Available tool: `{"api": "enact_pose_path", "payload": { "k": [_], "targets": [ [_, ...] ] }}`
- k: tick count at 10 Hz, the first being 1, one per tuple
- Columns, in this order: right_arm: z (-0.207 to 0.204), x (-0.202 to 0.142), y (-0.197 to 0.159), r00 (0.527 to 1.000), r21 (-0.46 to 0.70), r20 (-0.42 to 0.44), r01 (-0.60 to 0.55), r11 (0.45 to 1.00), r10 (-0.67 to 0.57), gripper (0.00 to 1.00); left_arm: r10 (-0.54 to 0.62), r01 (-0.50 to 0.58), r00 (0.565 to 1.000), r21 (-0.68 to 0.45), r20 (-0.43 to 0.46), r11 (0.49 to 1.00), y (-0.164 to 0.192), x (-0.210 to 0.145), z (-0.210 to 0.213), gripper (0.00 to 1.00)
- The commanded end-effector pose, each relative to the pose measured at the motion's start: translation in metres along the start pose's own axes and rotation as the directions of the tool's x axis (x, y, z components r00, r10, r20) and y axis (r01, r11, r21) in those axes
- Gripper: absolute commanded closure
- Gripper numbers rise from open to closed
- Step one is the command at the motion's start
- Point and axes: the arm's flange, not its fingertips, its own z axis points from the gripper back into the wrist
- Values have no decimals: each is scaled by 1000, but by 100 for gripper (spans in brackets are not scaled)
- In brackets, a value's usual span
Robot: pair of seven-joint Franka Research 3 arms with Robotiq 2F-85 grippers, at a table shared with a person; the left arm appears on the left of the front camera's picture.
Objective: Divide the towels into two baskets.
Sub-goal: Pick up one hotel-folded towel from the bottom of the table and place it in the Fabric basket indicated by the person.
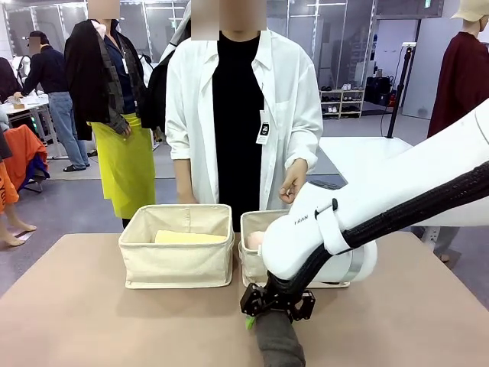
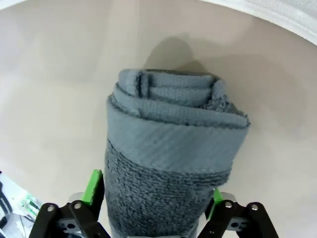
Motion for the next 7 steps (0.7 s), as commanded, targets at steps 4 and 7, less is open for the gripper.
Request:
{"api": "enact_pose_path", "payload": {
  "k": [4, 7],
  "targets": [
    [8, -7, 10, 1000, -36, -8, -10, 999, 10, 100, -5, 5, 1000, -2, 4, 1000, -5, -4, -1, 5],
    [46, -13, 10, 993, -78, 4, -116, 990, 117, 100, -5, 5, 1000, -2, 4, 1000, -5, -4, -1, 5]
  ]
}}
